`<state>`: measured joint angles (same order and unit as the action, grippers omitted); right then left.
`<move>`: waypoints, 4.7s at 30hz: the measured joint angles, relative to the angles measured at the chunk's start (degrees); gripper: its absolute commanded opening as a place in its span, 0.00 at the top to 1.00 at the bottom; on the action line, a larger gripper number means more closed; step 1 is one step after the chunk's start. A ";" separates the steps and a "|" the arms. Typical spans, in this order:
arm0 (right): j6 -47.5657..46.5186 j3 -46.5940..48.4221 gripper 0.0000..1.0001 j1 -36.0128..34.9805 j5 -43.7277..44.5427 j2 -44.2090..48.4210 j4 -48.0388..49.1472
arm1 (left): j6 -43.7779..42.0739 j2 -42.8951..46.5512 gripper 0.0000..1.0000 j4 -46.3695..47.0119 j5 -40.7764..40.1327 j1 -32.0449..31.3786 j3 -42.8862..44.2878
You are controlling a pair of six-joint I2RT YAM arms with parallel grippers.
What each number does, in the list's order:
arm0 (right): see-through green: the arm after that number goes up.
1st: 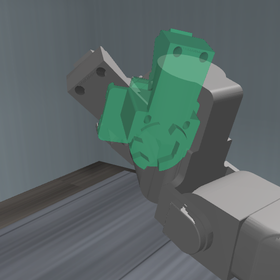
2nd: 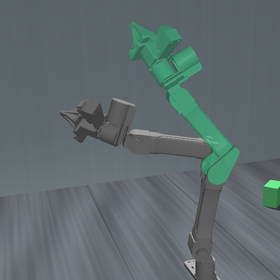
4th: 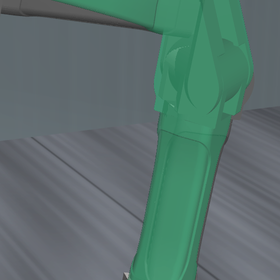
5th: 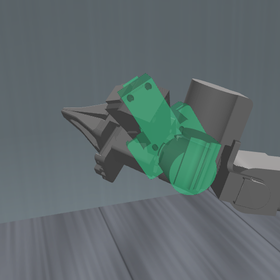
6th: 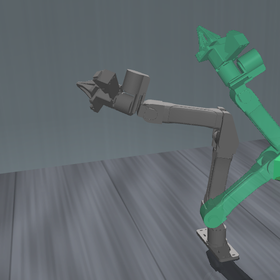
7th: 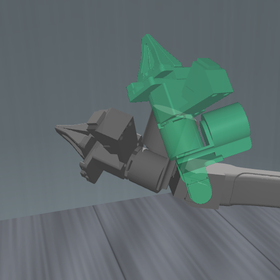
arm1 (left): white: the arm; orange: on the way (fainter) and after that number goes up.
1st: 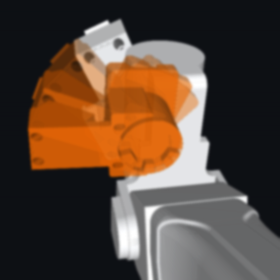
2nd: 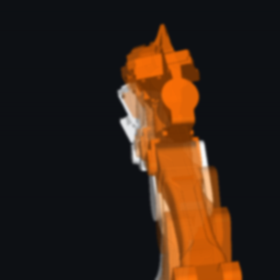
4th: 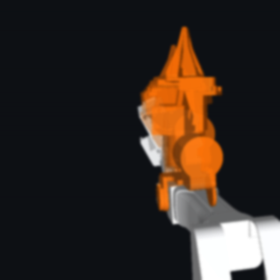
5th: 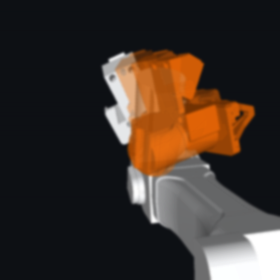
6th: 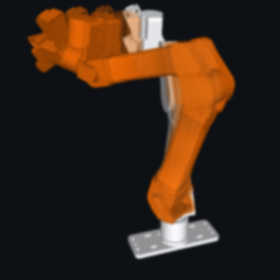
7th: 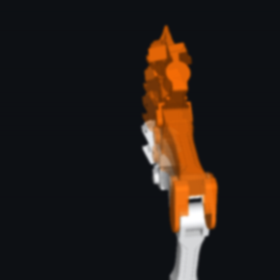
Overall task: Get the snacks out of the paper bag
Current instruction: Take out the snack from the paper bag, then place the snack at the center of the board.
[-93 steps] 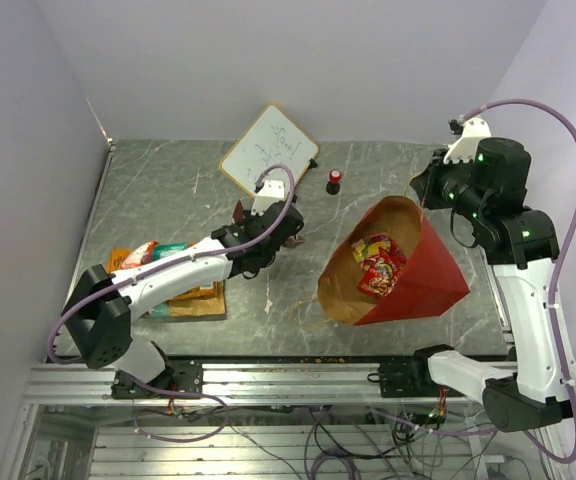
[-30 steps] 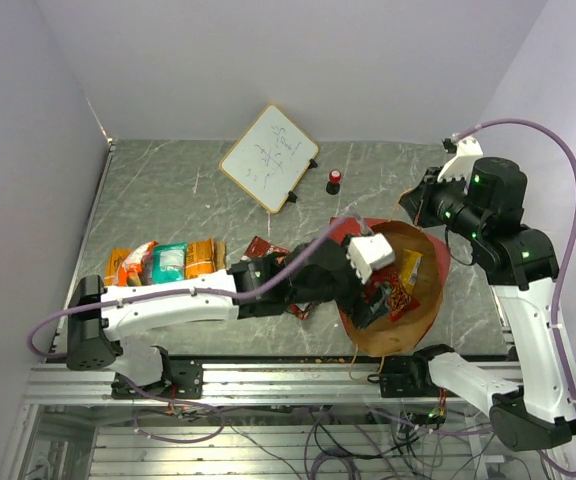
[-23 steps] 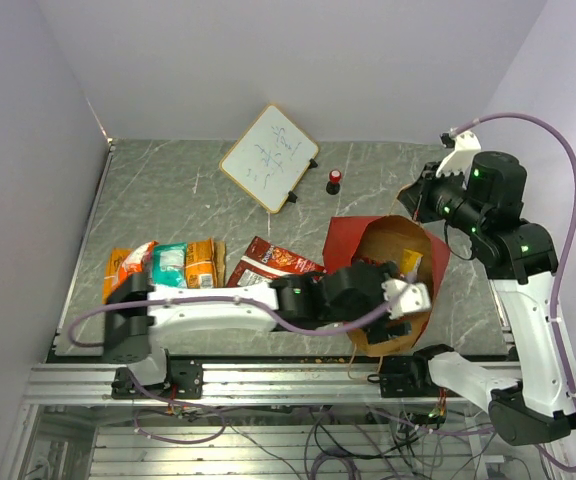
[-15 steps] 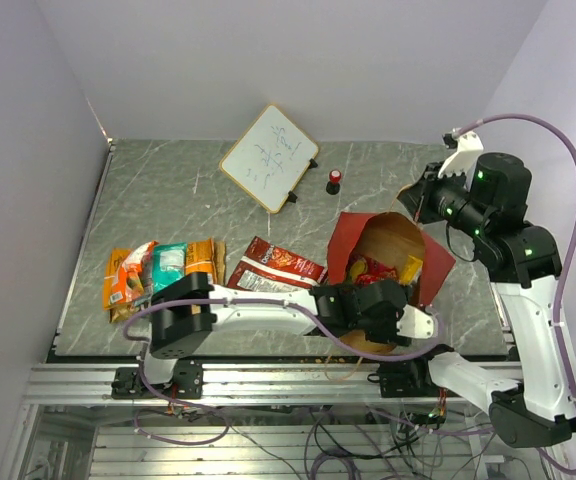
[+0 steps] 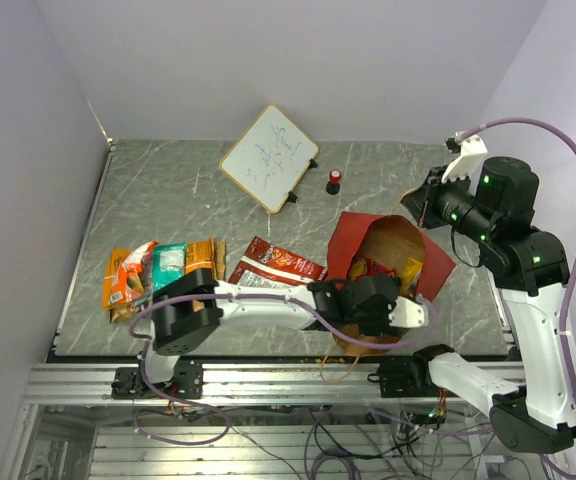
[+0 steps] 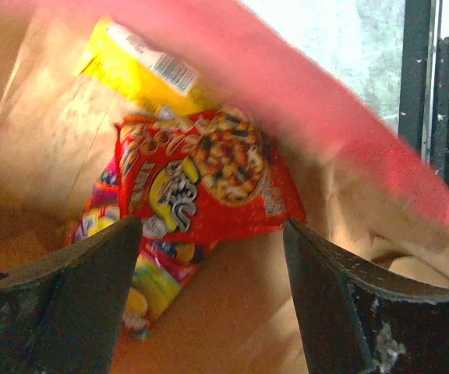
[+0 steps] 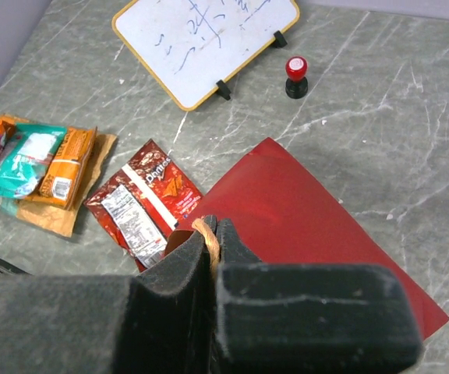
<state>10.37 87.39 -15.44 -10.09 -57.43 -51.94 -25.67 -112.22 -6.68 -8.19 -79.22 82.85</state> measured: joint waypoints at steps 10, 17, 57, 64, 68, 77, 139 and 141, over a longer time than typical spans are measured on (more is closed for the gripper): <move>-1.36 0.31 1.00 0.00 -1.11 -0.94 -0.24 | 28.04 17.64 0.55 6.93 1.01 1.90 -10.80; -1.44 0.83 1.00 0.00 -3.10 -2.60 -0.11 | 48.61 10.12 0.52 9.42 -0.61 1.51 -8.59; -2.49 2.40 1.00 0.00 -3.67 -3.63 -0.63 | 73.83 -5.53 0.75 2.56 -4.81 4.70 -4.48; -2.45 1.01 1.00 0.00 -2.62 -2.73 0.55 | 67.91 -2.19 0.93 2.54 -2.03 5.66 -3.72; -2.36 0.22 1.00 0.00 -0.94 -1.79 1.36 | 63.78 2.69 0.93 1.60 -0.87 5.90 -3.67; -1.51 -1.14 1.00 0.00 4.68 -1.60 3.63 | 52.54 11.93 0.93 -4.96 4.26 5.97 0.83; 1.86 -3.98 1.00 0.00 7.50 -0.39 4.92 | 95.25 18.32 0.93 -38.01 -10.62 33.55 -11.13; 1.95 -4.52 1.00 0.00 7.48 0.00 4.92 | 99.97 15.69 0.93 -39.89 -10.67 33.53 -9.42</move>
<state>12.32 82.87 -15.44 -2.61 -57.43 -47.03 74.30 -96.53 -46.57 -18.85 -45.69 73.43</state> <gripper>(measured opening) 0.004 0.075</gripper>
